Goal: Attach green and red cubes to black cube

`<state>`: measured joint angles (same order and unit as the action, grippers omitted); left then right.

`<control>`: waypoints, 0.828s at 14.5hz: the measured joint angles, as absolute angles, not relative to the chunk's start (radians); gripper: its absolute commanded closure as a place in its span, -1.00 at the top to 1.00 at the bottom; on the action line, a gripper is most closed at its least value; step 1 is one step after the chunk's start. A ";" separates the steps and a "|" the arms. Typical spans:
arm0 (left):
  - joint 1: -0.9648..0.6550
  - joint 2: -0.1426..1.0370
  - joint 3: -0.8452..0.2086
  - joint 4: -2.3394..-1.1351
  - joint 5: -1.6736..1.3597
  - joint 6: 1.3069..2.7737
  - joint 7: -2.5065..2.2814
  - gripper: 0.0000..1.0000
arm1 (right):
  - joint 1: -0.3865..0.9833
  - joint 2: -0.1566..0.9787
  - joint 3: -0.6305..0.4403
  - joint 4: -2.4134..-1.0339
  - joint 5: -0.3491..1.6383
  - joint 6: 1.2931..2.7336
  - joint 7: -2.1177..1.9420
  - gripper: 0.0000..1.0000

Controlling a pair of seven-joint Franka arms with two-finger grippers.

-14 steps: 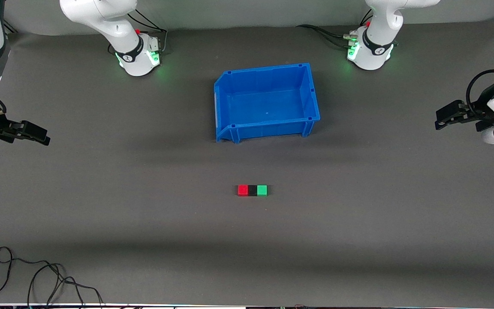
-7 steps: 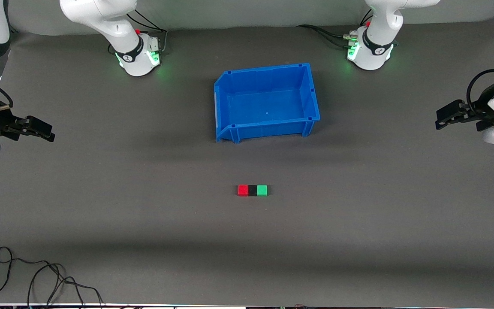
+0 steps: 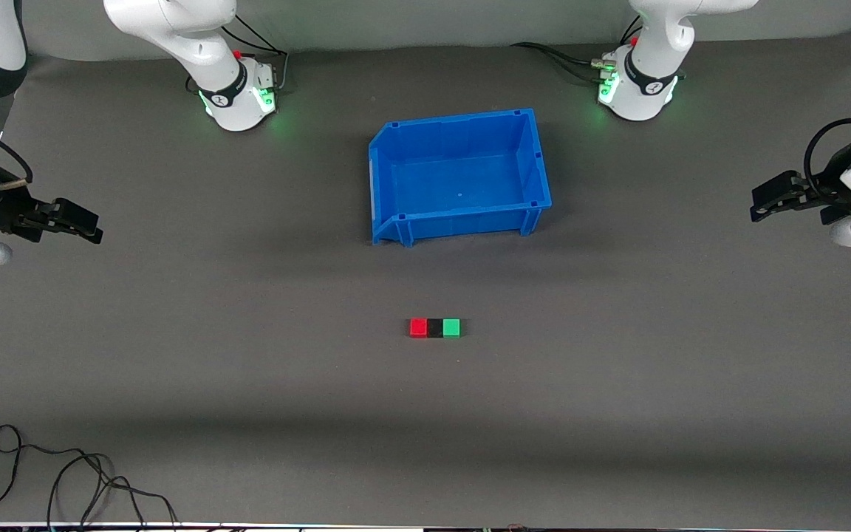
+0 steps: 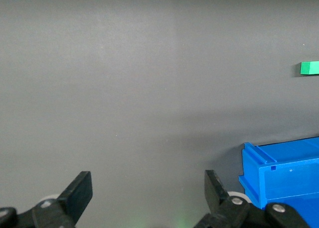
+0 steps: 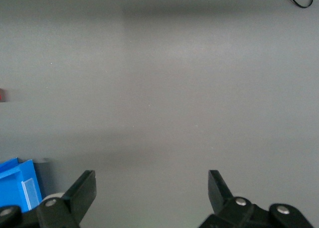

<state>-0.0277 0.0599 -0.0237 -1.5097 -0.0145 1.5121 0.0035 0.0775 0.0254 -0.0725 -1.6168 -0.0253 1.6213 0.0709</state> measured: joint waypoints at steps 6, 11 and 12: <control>-0.027 0.060 -0.024 -1.506 0.002 1.511 0.004 1.00 | 0.073 0.023 -0.070 -1.616 -0.020 1.620 0.074 0.99; -0.027 0.060 -0.024 -1.506 0.005 1.509 0.004 1.00 | 0.073 0.023 -0.070 -1.617 -0.001 1.607 0.076 0.99; -0.027 0.060 -0.024 -1.506 0.005 1.509 0.004 1.00 | 0.073 0.023 -0.070 -1.618 -0.001 1.607 0.076 0.99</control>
<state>-0.0269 0.0599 -0.0237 -1.5056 0.0047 1.5091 0.0038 0.0728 0.0232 -0.0697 -1.6180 -0.0005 1.6070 0.0764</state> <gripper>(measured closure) 0.000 0.004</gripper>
